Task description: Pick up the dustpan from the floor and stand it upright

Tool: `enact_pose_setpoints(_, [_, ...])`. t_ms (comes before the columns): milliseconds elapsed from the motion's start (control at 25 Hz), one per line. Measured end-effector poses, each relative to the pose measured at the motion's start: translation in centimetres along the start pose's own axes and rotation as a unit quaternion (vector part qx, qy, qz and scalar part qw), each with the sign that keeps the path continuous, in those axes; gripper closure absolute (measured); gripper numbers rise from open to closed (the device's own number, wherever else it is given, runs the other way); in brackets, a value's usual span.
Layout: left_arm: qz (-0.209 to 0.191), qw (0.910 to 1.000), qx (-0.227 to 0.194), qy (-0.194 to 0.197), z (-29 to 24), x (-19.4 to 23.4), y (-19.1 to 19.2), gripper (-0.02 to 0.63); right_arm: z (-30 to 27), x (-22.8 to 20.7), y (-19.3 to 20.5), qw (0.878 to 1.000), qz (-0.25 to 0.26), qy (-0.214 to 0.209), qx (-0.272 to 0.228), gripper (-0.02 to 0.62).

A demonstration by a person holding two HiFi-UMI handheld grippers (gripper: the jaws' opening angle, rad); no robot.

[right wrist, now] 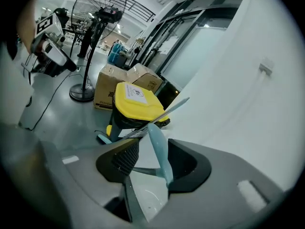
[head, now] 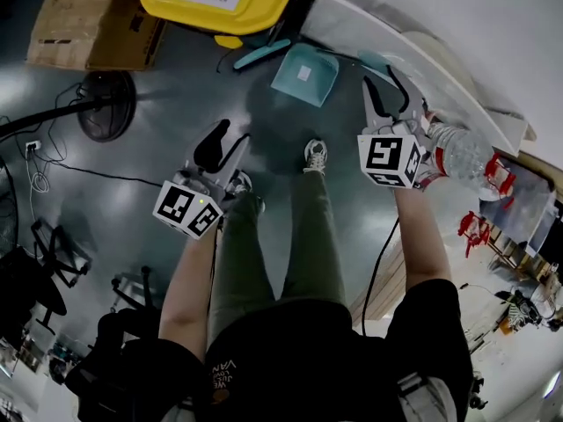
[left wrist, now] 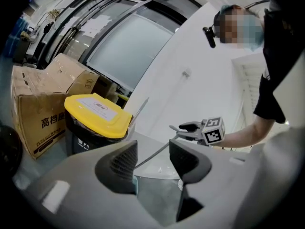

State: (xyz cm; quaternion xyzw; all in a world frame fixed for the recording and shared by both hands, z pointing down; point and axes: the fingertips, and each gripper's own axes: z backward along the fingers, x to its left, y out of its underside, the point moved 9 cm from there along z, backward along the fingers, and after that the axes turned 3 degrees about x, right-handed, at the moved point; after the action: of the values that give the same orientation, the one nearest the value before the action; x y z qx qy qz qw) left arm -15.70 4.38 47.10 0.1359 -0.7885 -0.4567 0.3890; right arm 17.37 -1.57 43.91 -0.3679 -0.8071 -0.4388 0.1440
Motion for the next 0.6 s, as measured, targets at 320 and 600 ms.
enact_pose_setpoints(320, [-0.019,0.9994,-0.014,0.026,3.5,-0.9,-4.5,0.379,5.6,-0.2,-3.5,0.997,-0.054,0.044,-0.008,0.426])
enact_pose_setpoints(600, [-0.04,0.9963,-0.044,0.062,5.0,-2.7,-9.7,0.379,11.9,-1.8,-7.3,0.98,-0.161,0.106,-0.05,0.428])
